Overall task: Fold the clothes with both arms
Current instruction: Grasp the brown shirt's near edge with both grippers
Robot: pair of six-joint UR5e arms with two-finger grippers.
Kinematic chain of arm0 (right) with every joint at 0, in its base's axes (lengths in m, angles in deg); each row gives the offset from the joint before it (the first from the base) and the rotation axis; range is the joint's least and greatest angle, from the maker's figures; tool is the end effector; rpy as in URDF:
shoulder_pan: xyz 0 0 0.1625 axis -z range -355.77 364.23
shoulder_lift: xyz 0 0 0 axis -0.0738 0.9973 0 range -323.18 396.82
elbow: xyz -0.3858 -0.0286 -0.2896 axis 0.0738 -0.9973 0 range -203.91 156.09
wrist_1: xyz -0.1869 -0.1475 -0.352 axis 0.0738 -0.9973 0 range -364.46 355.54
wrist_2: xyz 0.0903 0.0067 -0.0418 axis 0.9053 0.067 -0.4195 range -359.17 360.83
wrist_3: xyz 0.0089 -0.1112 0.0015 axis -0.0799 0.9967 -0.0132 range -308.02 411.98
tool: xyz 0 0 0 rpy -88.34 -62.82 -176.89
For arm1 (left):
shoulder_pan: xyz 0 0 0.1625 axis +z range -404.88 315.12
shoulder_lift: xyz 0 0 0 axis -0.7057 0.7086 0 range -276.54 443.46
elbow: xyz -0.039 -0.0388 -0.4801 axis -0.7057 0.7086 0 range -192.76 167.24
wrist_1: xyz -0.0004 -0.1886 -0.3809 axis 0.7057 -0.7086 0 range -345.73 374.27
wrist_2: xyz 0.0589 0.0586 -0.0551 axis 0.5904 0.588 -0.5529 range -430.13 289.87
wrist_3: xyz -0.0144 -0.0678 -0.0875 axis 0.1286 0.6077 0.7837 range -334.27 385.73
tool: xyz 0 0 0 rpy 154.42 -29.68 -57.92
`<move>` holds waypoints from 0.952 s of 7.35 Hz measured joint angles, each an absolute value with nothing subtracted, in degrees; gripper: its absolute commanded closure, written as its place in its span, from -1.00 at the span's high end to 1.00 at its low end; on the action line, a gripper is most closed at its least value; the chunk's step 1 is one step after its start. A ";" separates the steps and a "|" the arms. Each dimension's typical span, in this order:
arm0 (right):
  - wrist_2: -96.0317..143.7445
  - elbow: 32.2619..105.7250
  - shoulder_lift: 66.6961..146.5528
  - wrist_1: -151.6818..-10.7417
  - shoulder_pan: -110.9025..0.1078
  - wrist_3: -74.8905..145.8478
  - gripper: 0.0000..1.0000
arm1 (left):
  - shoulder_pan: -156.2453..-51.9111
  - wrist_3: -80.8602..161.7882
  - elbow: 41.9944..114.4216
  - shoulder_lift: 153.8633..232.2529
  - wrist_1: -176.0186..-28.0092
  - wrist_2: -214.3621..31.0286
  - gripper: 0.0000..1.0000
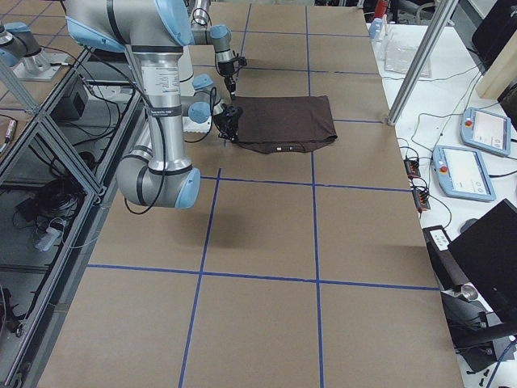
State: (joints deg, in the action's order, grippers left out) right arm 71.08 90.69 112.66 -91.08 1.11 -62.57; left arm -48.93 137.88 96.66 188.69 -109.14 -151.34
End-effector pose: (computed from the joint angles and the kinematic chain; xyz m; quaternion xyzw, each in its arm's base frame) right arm -0.5670 -0.2022 0.3893 0.0915 -0.3778 0.2797 0.8779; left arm 0.5864 -0.1924 0.3481 -0.0250 0.5610 -0.2290 0.7951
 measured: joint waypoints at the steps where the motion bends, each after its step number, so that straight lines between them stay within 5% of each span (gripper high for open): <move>1: 71.04 90.72 112.66 -91.10 1.08 -62.61 -1.00 | -48.93 137.87 96.66 188.67 -109.14 -151.34 -1.00; 4: 71.05 93.04 112.65 -91.14 0.92 -62.58 -1.00 | -49.44 135.93 100.79 187.32 -107.38 -152.03 -1.00; 7: 71.40 106.92 112.79 -98.57 3.52 -63.28 -1.00 | -49.60 133.27 119.34 185.01 -91.05 -155.53 -1.00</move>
State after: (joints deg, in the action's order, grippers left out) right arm 71.40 106.92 112.79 -98.57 3.52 -63.28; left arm -49.60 133.27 119.34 185.01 -91.05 -155.53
